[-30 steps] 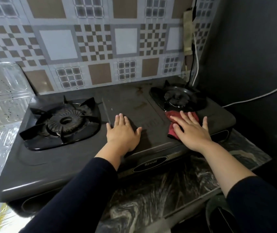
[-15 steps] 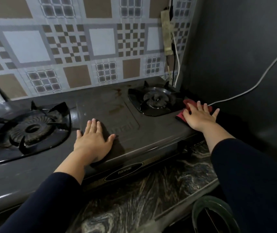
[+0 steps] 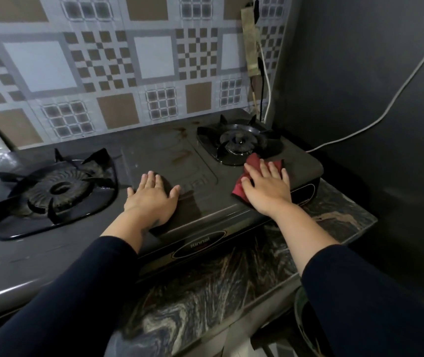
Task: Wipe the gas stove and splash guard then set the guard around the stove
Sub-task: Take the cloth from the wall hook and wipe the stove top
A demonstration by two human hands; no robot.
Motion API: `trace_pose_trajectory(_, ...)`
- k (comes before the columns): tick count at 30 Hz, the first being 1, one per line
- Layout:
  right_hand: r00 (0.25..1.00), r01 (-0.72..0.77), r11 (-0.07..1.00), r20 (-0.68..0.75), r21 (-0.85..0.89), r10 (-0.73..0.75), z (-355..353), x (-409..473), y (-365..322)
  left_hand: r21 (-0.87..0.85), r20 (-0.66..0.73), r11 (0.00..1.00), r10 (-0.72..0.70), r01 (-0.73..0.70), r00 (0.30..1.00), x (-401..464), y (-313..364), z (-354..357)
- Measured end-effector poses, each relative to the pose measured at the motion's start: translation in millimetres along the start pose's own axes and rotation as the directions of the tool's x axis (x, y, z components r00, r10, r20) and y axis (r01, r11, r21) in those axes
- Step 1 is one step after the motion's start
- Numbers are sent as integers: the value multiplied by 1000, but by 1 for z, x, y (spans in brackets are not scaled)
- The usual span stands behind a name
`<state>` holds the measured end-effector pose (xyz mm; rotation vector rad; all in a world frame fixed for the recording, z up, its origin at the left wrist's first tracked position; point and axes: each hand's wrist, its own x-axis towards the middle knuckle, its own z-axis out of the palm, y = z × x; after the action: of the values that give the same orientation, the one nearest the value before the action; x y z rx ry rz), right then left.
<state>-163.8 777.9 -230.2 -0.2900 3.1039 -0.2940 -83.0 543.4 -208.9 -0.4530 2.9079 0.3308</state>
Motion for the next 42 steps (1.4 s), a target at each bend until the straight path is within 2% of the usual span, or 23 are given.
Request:
trace_pose_trajectory(6, 989, 148, 989, 32, -15, -147, 12, -37, -80, -84, 37, 995, 56, -53, 998, 4, -11, -6)
trace_pose_trajectory(10, 968, 250, 968, 4, -24, -250, 22, -57, -121, -77, 41, 992, 105, -102, 994, 8, -15, -6)
trace_pose_trajectory(15, 950, 305, 952, 68, -3, -304, 15, -55, -114, -85, 50, 985, 155, -150, 987, 10, -23, -13)
trace_pose_trajectory(20, 952, 255, 967, 175, 5, -252, 12, -39, -117, -19, -46, 984, 174, -175, 984, 16, -33, -22)
trace_pose_trajectory(24, 940, 263, 965, 224, 7, -257, 8, -16, -122, -6, -59, 978, 209, -210, 976, 28, -43, -32)
trace_pose_trajectory(29, 940, 291, 957, 188, -12, -284, 14, 27, -137, -20, -48, 970, 242, -243, 969, 60, -52, -49)
trace_pose_trajectory(42, 889, 415, 910, 209, 11, -408, 22, 163, -177, -35, 13, 995, 95, -94, 995, 154, -60, -68)
